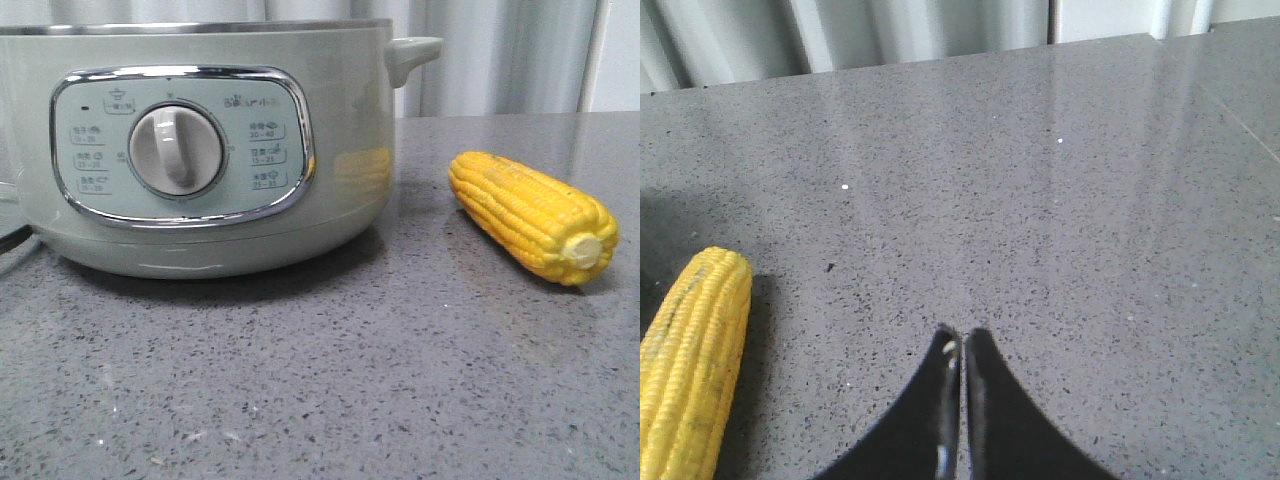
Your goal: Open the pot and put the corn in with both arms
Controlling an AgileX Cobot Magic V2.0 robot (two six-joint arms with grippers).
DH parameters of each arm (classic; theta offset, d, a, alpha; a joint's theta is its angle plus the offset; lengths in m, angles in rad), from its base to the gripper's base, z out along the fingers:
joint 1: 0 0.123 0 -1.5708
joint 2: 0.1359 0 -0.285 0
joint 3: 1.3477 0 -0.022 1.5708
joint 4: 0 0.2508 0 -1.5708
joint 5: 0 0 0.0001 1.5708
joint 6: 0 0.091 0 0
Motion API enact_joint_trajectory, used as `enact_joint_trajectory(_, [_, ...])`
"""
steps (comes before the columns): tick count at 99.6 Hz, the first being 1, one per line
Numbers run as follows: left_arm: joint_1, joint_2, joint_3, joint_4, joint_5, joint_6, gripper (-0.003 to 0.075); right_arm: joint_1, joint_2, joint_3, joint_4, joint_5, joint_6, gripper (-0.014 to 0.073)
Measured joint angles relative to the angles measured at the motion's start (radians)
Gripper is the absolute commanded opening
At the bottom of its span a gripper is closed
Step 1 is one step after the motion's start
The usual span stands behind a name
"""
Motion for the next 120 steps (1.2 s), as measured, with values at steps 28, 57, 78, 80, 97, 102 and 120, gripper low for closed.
enact_joint_trajectory(28, [0.0,-0.002,-0.009,0.0,-0.054,0.0,0.0379,0.0,0.0,0.0,0.0,0.0,0.0,-0.0074])
enact_joint_trajectory(57, [0.0,-0.046,-0.009,0.0,-0.06,0.0,0.0379,0.0,0.0,0.0,0.002,0.002,0.0,-0.0074])
enact_joint_trajectory(78, [0.0,-0.228,-0.057,0.0,0.108,0.0,0.0379,0.017,0.024,-0.039,0.002,0.1,-0.002,-0.0056])
enact_joint_trajectory(80, [0.0,-0.25,-0.062,0.0,0.134,0.0,0.0379,0.021,0.033,-0.05,0.002,0.113,-0.005,-0.0045])
enact_joint_trajectory(97, [0.0,-0.419,-0.113,0.009,0.254,0.0,0.0377,0.088,0.152,-0.156,0.004,0.221,-0.016,0.0146])
enact_joint_trajectory(102, [0.0,-0.462,-0.124,0.015,0.275,0.0,0.0377,0.111,0.201,-0.194,0.011,0.251,-0.016,0.0218])
enact_joint_trajectory(120, [0.0,-0.588,-0.139,0.015,0.33,0.0,0.0377,0.221,0.394,-0.307,0.024,0.344,-0.021,0.0332])
